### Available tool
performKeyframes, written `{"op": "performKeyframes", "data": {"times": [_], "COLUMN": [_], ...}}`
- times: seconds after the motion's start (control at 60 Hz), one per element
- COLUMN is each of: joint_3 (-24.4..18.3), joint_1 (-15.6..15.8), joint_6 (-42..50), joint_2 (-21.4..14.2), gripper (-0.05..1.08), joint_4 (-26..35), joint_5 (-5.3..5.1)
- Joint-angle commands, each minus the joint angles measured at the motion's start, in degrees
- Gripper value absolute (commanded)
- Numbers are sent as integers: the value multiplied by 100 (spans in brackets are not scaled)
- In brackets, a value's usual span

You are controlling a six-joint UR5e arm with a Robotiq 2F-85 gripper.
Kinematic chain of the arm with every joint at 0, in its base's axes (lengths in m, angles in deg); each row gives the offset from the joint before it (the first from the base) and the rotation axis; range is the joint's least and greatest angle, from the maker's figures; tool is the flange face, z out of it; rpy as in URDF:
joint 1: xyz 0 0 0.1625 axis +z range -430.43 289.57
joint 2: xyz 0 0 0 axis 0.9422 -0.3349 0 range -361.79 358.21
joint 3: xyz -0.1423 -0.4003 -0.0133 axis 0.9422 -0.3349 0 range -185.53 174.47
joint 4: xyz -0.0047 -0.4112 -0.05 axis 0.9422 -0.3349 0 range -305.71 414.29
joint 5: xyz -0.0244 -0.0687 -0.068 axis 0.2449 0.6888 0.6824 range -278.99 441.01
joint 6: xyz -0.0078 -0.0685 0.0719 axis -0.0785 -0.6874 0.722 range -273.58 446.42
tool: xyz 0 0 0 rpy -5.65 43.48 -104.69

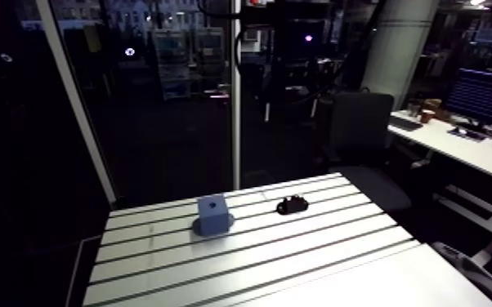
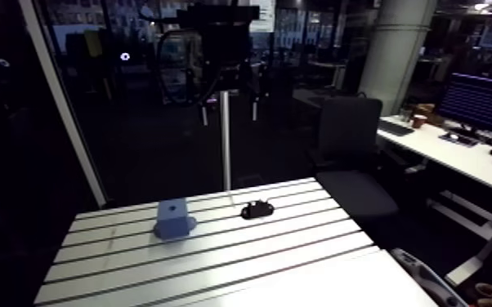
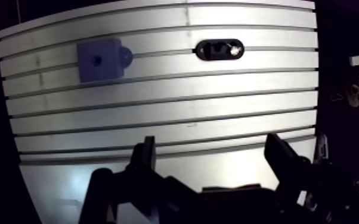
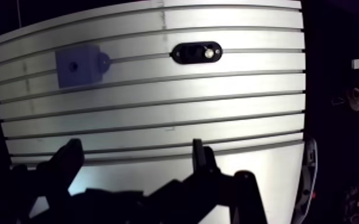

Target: Pick up the M10 bolt and insert it into the hex recess until seated.

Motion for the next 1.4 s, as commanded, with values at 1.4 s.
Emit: {"op": "performKeyframes", "data": {"times": [1.4], "joint_3": [1166], "joint_1": [-1064], "joint_6": [-723], "joint_2": [1775], "gripper": [6], "joint_4": [-3094], "joint_5": [-884]}}
